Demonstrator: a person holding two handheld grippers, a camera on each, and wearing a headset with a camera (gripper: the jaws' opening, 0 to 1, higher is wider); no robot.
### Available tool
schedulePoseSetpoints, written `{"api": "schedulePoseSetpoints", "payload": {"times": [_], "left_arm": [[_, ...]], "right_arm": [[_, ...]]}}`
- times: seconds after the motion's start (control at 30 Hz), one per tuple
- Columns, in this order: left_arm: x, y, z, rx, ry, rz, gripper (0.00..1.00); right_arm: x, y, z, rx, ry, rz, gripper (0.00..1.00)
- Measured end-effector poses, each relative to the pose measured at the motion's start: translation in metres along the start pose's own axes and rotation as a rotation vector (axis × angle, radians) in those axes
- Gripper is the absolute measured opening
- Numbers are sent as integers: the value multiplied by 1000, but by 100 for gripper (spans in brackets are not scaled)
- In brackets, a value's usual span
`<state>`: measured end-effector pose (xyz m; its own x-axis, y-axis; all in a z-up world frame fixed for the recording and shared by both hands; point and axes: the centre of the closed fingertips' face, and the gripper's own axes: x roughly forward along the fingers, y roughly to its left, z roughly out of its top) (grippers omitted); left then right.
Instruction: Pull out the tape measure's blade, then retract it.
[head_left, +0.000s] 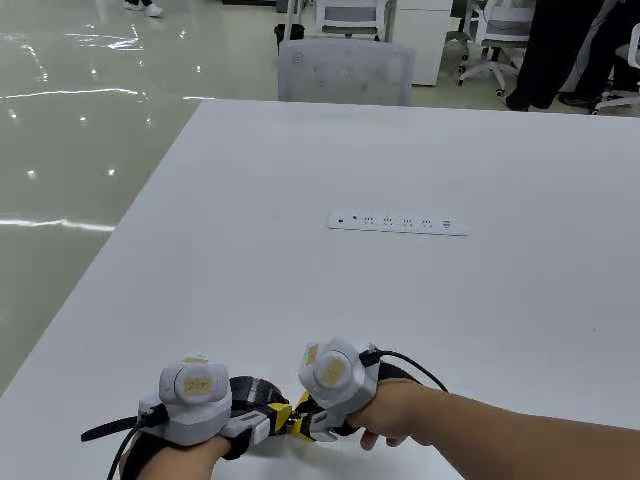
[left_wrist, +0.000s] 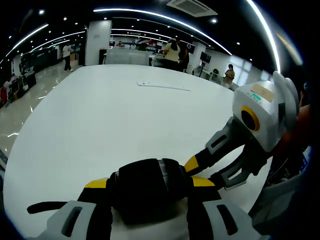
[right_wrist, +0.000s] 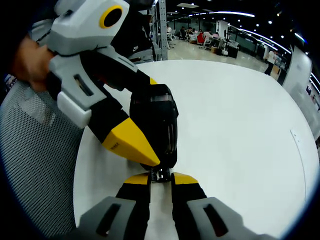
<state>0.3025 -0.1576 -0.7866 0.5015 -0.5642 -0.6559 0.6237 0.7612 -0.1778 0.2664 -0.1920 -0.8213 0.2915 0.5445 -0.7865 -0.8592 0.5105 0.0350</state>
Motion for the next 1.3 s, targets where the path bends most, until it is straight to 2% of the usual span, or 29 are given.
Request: {"api": "schedulePoseSetpoints", "payload": {"times": [0.3, 0.57, 0.73, 0.8, 0.9, 1.0, 1.13, 1.3], "left_arm": [[0, 1, 0, 0, -1, 5, 57], [1, 0, 0, -4, 0, 1, 58], [0, -1, -1, -2, 6, -20, 59], [-1, -1, -1, -1, 8, -24, 59], [-1, -1, -1, -1, 12, -25, 59], [-1, -1, -2, 1, 17, -31, 59], [-1, -2, -2, -6, 16, -32, 58], [-1, -2, -1, -10, 16, -26, 58]], "right_arm": [[2, 0, 2, -11, 13, -4, 13], [2, 0, 2, 8, 1, -7, 14], [3, 0, 0, 28, -15, -16, 15], [2, 0, -3, 46, -2, -25, 16], [-3, 2, -5, 78, -14, -20, 18], [-10, -2, -13, 86, -15, -42, 18], [-21, -7, -21, 139, -31, -68, 19], [-42, -10, -31, 174, -67, -101, 22]]}}
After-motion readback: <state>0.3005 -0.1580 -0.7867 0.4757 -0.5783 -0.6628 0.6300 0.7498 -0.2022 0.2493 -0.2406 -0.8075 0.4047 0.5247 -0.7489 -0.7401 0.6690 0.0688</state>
